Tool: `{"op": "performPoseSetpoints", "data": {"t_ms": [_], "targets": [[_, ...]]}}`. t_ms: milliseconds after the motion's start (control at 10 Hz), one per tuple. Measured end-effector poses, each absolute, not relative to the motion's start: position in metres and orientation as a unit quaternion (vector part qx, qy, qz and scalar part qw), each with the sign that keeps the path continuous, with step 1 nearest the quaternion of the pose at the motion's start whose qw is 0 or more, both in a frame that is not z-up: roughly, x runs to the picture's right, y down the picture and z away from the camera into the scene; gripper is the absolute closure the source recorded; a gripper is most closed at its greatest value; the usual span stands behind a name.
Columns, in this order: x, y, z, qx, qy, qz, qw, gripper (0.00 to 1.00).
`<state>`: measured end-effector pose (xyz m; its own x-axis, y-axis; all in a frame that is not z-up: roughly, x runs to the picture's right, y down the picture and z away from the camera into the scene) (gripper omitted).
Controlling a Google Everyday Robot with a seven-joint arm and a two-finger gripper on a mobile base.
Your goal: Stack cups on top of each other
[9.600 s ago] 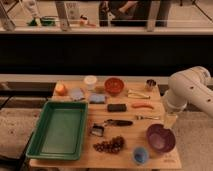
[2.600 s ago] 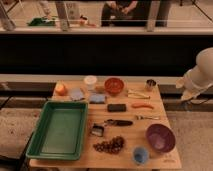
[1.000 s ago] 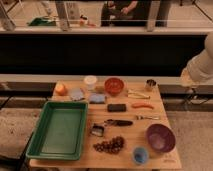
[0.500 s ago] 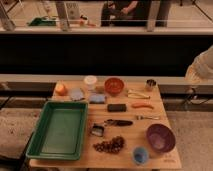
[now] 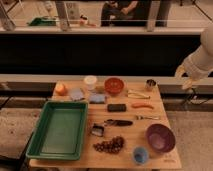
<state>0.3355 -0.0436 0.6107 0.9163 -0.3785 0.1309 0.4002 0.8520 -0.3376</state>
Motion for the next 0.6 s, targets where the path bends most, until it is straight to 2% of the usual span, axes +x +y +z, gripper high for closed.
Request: {"op": "performPoseSetpoints", "data": {"t_ms": [600], "targets": [[0.307, -0.039, 0.640, -0.185, -0.068, -0.236, 0.951, 0.20]]}}
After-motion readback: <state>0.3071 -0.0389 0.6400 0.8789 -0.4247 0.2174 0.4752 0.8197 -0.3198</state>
